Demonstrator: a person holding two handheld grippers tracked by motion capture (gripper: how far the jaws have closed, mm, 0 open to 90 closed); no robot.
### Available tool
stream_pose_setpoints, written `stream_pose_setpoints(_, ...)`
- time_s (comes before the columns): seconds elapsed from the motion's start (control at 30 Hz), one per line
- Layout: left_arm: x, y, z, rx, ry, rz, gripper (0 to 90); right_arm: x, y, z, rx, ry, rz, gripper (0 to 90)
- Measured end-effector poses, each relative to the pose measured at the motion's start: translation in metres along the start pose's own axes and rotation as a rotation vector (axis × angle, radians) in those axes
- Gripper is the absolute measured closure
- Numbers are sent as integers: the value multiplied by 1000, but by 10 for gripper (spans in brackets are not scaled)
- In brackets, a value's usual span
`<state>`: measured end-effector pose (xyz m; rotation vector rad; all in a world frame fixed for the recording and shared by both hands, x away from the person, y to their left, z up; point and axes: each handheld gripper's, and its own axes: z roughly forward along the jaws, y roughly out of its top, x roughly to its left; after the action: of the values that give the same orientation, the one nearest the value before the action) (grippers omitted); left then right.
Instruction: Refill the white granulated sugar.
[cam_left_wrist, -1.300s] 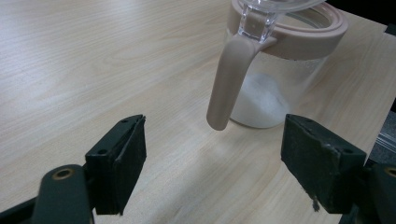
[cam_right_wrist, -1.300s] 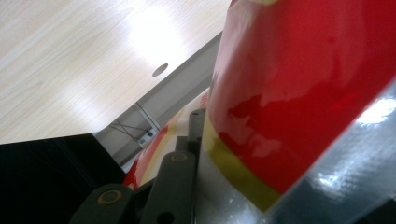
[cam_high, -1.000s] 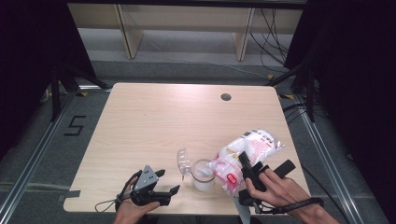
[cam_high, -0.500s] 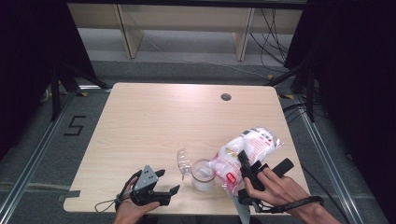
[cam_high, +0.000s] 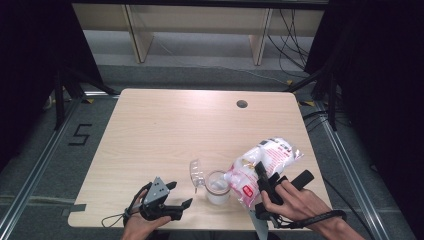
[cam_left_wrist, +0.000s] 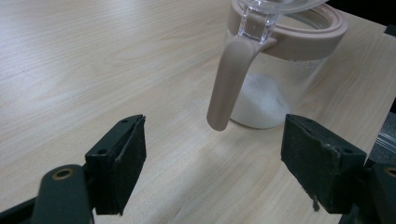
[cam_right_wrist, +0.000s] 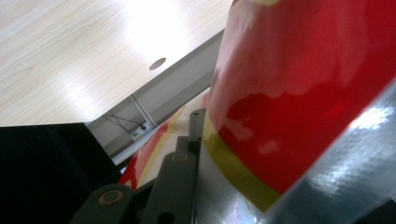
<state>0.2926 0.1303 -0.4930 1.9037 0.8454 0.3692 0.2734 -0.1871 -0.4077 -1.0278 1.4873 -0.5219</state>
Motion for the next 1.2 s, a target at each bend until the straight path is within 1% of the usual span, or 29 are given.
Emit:
stream_pose_setpoints(0.03, 0, 0, 0, -3, -1, -5, 220, 0, 0, 0, 0, 1, -1, 810)
stream_pose_setpoints(0.07, 0, 0, 0, -3, -1, -5, 220, -1, 0, 0, -4, -4, -18, 811)
stream_pose_setpoints(0.23, 0, 0, 0, -4, -1, -5, 220, -2, -1, 0, -1, 0, -33, 811)
stream_pose_setpoints(0.3, 0, 0, 0, -3, -1, -5, 220, -1, -2, 0, 2, -2, -10, 812)
stream_pose_setpoints(0.33, 0, 0, 0, -3, -1, -5, 220, -2, -1, 0, 1, 0, -33, 812)
stream_pose_setpoints(0.37, 0, 0, 0, -3, -1, -6, 220, 0, -2, -1, 11, 5, -6, 812)
stream_pose_setpoints(0.4, 0, 0, 0, -3, -2, -5, 220, -1, -2, -1, 6, 0, -14, 812)
stream_pose_setpoints(0.5, 0, 0, 1, -5, -8, -7, 220, -1, -2, 0, 4, -8, -10, 813)
stream_pose_setpoints(0.53, 0, 0, 1, -1, -1, -5, 220, -2, -2, 0, 2, -8, -26, 813)
stream_pose_setpoints(0.6, 0, 0, 0, -2, -2, -6, 220, -2, -2, 0, 2, -7, -31, 814)
stream_pose_setpoints(0.63, 0, 0, 0, -2, -2, -5, 220, -2, -2, 0, 8, -4, -15, 814)
stream_pose_setpoints(0.67, 0, 0, 0, -2, -2, -6, 220, -2, -2, 0, 2, -12, -30, 814)
stream_pose_setpoints(0.7, 0, 0, 0, -1, -2, -5, 220, -2, -2, 0, 4, -3, -20, 815)
stream_pose_setpoints(0.8, 0, 0, 0, -3, -2, -5, 220, -2, -2, 0, 4, -1, -19, 815)
stream_pose_setpoints(0.83, 0, 0, 0, -2, -2, -5, 220, -1, -2, -1, 16, 5, -1, 815)
stream_pose_setpoints(0.87, 0, 0, 0, -1, -2, -5, 220, -3, -2, 0, -1, -8, -34, 816)
stream_pose_setpoints(0.9, 0, 0, 0, -2, -2, -6, 220, -4, -2, 0, -1, -6, -36, 816)
stream_pose_setpoints(0.93, 0, 0, 0, -3, -3, -5, 220, -4, -2, 0, 0, -9, -33, 816)
stream_pose_setpoints(0.97, 0, 0, 0, 3, -3, -2, 220, -3, -3, 0, 3, -9, -17, 816)
stream_pose_setpoints(1.0, 0, 0, 0, 3, -2, 2, 220, -3, -3, 0, 4, -7, -12, 816)
stream_pose_setpoints(1.07, 0, 0, 0, -2, -3, -7, 220, -3, -3, -1, 2, -10, -9, 816)
stream_pose_setpoints(1.1, 1, 0, 0, 5, -4, 11, 220, -3, -3, -1, 1, -10, -8, 816)
stream_pose_setpoints(1.13, 1, 1, 0, 3, -4, 18, 220, -4, -3, -1, -2, -13, -19, 817)
stream_pose_setpoints(1.17, 1, 0, -1, 3, -2, 10, 220, -3, -3, -1, 0, -9, -7, 816)
stream_pose_setpoints(1.2, 1, 0, -1, 4, -2, 12, 220, -2, -2, -1, -1, -11, -6, 817)
